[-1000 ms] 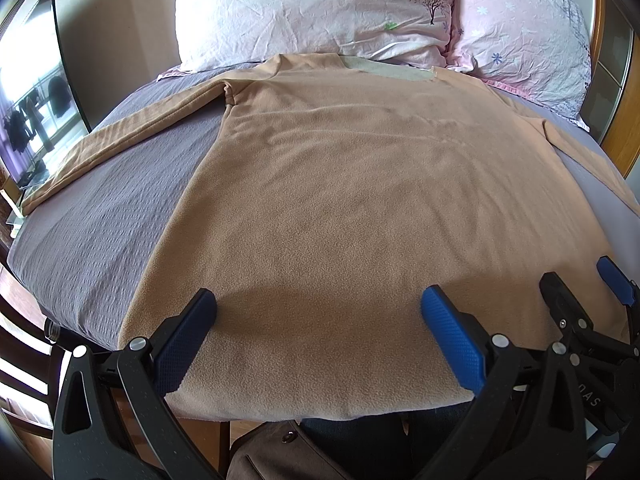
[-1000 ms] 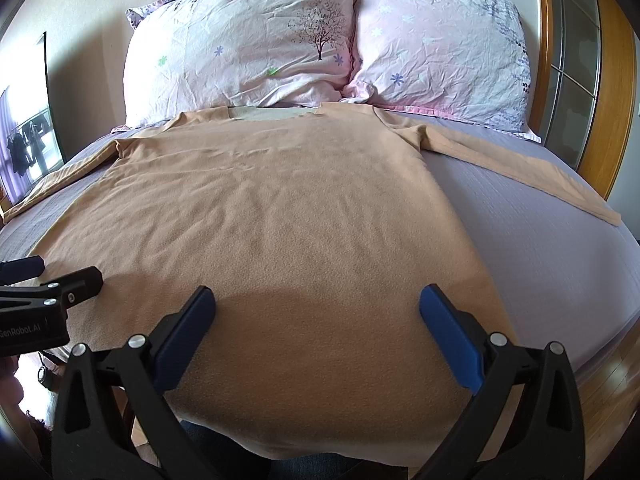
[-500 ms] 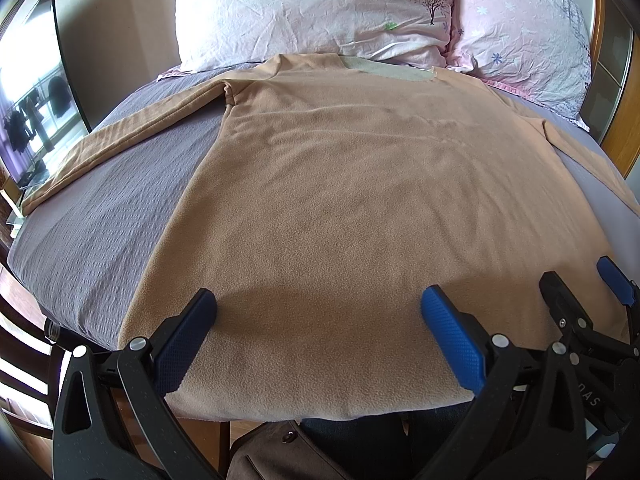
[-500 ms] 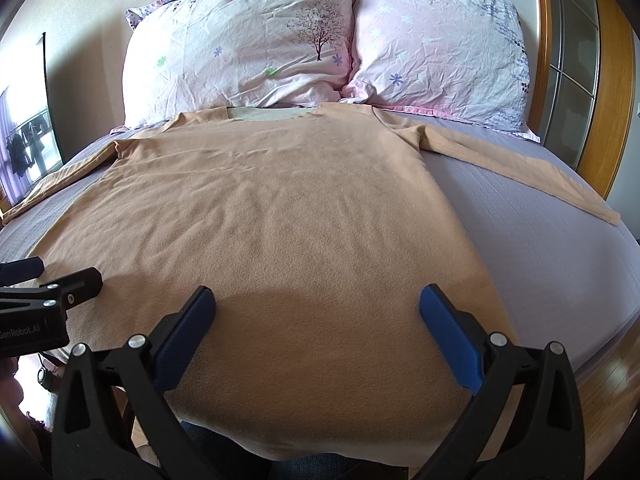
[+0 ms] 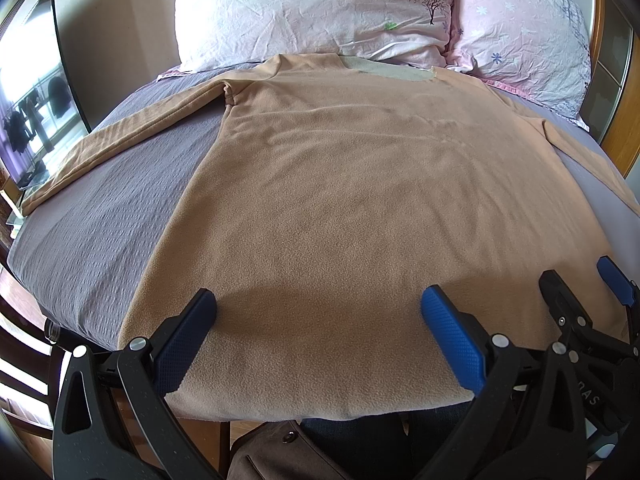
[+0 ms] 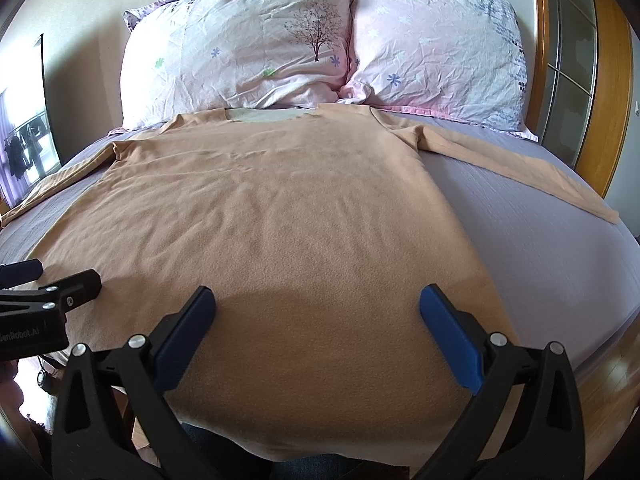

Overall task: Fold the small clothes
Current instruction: 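Grasp a sleeve with the right gripper and fold it across the shirt body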

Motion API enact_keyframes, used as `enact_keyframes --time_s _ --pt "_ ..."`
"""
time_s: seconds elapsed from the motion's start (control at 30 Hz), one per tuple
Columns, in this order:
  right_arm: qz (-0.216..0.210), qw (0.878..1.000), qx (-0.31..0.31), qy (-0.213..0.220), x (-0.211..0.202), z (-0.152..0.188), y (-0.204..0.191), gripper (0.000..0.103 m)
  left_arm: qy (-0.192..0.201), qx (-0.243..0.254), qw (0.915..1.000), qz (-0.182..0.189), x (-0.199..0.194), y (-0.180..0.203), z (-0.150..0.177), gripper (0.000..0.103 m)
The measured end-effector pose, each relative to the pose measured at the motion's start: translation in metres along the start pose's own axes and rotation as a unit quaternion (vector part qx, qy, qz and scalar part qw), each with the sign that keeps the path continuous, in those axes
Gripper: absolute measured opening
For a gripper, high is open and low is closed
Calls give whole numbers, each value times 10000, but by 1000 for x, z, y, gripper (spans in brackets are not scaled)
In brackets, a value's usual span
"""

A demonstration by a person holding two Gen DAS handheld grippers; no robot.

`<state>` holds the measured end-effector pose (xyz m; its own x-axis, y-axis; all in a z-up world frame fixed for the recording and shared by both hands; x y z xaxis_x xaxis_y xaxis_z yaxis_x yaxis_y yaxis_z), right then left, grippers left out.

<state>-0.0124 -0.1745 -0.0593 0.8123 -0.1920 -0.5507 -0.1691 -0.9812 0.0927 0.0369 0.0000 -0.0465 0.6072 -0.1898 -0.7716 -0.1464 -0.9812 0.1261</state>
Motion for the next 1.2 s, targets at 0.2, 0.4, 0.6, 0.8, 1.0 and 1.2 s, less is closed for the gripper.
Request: enact_keyframes --time_s 0.2,0.4,0.6,0.8,1.0,1.2 --pt "-7 9999 1 103 0 2 -1 101 -59 36 10000 29 2 1 -1 102" --pt "-737 9970 31 248 2 -17 30 101 109 98 9999 23 -2 2 -4 102" --pt "-14 9682 2494 198 17 -84 212 94 331 77 9975 622 1 -1 -21 102" --pt "637 8725 4715 -1116 94 -65 364 37 1428 -207 9731 1799 -20 -7 -53 102" --pt "729 8239 5428 -1456 134 -43 401 40 1741 -360 9586 2226 -20 -16 -72 102" --pt "980 8262 5362 -1428 163 -56 414 5 1776 -711 9486 2523 -11 -39 -81 102"
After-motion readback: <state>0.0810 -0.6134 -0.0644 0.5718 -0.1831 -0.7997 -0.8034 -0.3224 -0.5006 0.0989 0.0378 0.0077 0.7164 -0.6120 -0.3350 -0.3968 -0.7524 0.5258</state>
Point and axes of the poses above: each gripper's, at about its wrist camera, not at the fingertips, and x roughly the way its jaws point, y to its right, z to its underside, the point moved 6 cm from there along x, roughly the way its jaws point, and after that the axes turned 11 degrees about z, right-handed, at the moved point
